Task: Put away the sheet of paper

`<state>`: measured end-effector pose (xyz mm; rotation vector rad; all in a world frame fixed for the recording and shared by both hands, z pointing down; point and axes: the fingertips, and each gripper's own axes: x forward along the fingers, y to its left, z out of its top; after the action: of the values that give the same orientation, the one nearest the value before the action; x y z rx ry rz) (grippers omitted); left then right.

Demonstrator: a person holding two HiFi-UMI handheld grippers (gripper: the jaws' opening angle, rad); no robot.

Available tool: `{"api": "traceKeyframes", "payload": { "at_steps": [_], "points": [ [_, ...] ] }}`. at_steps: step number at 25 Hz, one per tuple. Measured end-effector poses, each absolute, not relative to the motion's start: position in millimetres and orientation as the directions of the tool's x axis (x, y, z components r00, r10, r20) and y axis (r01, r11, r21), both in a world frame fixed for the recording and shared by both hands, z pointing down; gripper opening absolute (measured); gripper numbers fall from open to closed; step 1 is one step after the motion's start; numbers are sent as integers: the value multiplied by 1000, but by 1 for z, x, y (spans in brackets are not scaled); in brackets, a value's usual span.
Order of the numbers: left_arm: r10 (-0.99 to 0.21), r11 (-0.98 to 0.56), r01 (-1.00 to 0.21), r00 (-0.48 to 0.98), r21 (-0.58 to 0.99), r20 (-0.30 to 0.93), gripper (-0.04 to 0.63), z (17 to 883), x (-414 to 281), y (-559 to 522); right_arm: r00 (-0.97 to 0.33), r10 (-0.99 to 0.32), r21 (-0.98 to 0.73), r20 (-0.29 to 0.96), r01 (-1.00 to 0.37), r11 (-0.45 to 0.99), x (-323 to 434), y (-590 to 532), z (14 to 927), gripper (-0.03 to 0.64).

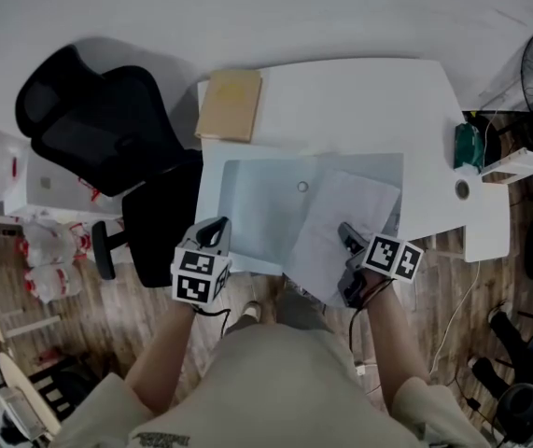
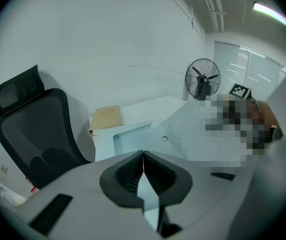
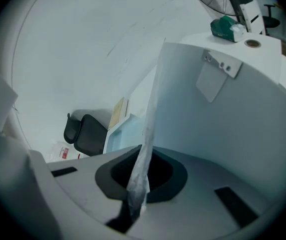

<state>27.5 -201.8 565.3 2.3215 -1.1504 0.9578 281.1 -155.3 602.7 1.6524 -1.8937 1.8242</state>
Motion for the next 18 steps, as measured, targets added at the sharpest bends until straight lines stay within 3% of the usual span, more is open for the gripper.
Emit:
{"api": "traceKeyframes", "payload": {
  "at_steps": [11, 18],
  "points": [
    [-582, -552, -833, 406, 23, 704, 20, 556, 28, -208, -517, -643, -747, 565, -651, -133, 239, -168, 551, 23],
    [-596, -529, -848, 385, 16, 704, 20, 552, 13, -203, -487, -611, -693, 624, -706, -144, 236, -175, 563, 23]
  ]
}}
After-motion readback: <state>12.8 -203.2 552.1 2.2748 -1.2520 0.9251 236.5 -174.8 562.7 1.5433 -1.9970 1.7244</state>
